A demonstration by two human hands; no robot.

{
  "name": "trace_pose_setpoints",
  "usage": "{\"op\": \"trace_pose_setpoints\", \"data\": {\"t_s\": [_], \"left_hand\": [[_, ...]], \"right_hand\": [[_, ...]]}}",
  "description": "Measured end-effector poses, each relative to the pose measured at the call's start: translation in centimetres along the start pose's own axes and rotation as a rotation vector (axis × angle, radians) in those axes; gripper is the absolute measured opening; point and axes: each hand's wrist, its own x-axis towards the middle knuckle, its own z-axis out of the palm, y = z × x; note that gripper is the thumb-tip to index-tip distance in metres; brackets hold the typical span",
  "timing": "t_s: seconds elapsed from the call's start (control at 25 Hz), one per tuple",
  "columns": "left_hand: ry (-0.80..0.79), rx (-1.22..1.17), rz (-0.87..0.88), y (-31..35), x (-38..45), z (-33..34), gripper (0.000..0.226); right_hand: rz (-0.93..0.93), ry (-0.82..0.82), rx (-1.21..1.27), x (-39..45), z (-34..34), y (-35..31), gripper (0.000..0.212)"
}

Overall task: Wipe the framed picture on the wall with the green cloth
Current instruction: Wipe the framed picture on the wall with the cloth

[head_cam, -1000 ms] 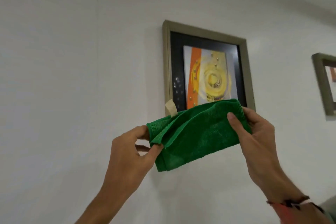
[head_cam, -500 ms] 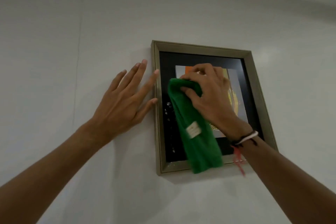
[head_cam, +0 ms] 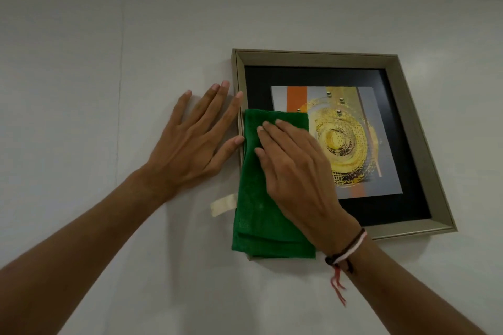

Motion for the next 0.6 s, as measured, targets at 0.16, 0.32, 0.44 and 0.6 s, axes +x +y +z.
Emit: {"op": "trace_pose_setpoints", "data": {"t_s": [0.16, 0.32, 0.44, 0.6], "left_hand": [[0.008, -0.007, 0.002, -0.2, 0.1, 0.3, 0.078], [0.009, -0.018, 0.002, -0.2, 0.1, 0.2, 0.079], [0.009, -0.029, -0.002, -0.1, 0.0, 0.1, 0.081], [0.009, -0.013, -0.012, -0.1, 0.0, 0.0, 0.086]], "right_hand": [[0.005, -0.230, 0.024, -1.6, 0.0, -1.0, 0.063], [0.020, -0.314, 0.081, -5.7, -1.1, -2.4, 0.065], [-0.006, -0.344, 0.101, -9.9, -2.2, -3.2, 0.064], [-0.055, -0.330, 0.038, -12.5, -3.0, -3.6, 0.072]]}}
